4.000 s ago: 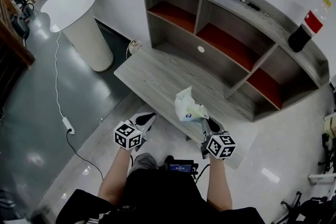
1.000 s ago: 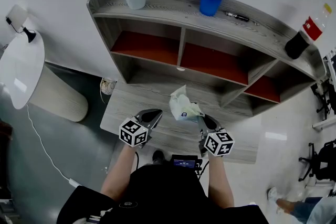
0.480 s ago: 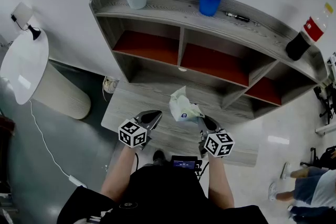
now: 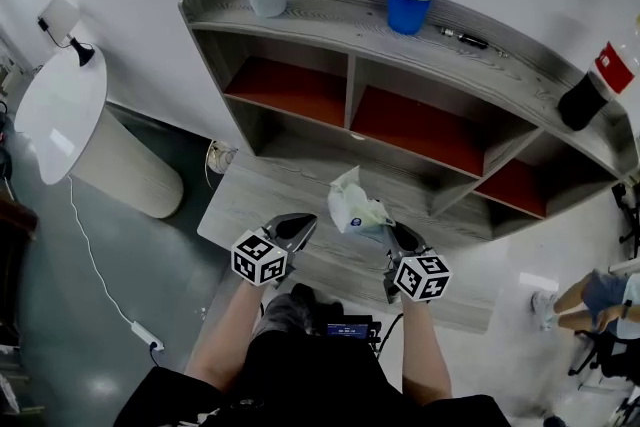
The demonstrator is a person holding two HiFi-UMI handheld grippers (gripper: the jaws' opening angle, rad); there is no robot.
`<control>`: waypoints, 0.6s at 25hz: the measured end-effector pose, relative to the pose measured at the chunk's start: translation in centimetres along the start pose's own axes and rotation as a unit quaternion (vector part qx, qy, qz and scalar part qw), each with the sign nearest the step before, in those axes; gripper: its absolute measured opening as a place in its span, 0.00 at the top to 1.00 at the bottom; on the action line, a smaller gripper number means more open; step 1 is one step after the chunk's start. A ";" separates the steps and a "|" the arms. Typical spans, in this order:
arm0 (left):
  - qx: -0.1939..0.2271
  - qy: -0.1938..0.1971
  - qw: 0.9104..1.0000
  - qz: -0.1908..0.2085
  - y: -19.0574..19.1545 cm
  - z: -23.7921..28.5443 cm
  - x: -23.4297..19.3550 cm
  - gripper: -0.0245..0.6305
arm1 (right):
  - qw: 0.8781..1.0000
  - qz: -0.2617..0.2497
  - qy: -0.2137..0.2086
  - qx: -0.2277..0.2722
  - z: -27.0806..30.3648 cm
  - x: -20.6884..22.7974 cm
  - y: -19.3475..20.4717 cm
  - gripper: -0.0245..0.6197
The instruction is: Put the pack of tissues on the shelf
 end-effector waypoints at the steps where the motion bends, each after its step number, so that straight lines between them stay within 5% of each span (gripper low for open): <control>1: 0.000 0.000 1.000 0.002 -0.1 0.1 0.0 0.96 | 1.000 -0.003 -0.002 -0.003 0.3 0.1 0.0 0.92; 15: -0.006 0.003 0.999 0.034 -0.9 2.5 -3.7 0.96 | 0.999 -0.050 0.006 -0.016 6.9 1.3 -0.9 0.92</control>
Point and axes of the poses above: the fingertips, and each gripper's own axes: z forward along the fingers, x to its right, y out of its underside, the point moved 4 cm from there along -z, backward along the fingers, and after that the axes turned 2 degrees about x, right-handed, at the moved point
